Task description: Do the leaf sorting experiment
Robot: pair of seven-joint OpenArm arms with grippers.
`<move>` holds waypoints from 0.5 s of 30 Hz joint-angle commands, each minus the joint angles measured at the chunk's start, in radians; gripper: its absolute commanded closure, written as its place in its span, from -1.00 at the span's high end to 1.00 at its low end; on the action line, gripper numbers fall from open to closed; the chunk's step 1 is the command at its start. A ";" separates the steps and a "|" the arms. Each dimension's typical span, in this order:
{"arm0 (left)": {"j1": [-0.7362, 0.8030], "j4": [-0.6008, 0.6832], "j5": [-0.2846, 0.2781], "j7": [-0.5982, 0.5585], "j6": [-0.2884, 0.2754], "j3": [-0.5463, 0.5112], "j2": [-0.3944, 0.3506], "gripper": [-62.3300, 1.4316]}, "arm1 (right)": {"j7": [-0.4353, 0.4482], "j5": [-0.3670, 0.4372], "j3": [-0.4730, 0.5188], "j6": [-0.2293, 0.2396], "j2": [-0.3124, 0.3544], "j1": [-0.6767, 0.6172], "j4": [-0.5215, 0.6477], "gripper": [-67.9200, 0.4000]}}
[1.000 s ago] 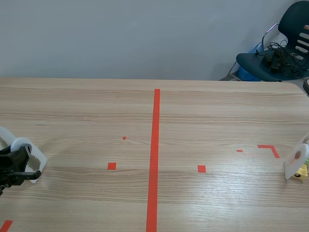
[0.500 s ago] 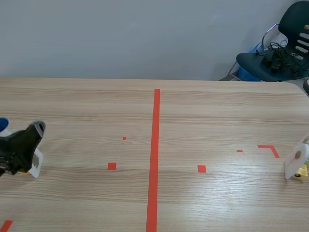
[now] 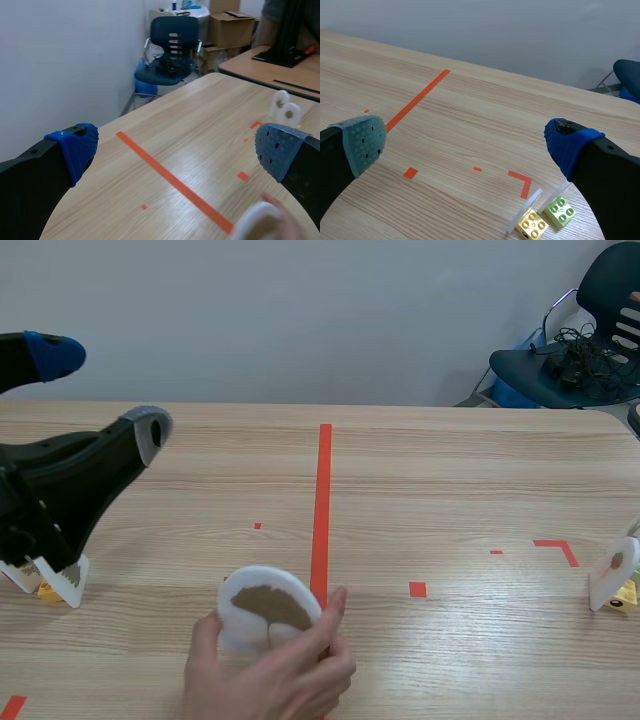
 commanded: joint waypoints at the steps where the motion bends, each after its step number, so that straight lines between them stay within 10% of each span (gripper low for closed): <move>1: 0.013 -0.033 -0.010 -0.001 -0.001 0.039 0.002 1.00 | 0.020 0.019 0.009 0.008 0.011 0.014 0.006 1.00; 15: 0.019 -0.051 0.118 0.035 0.094 0.156 -0.035 1.00 | 0.011 0.018 0.009 0.008 0.015 0.013 0.006 1.00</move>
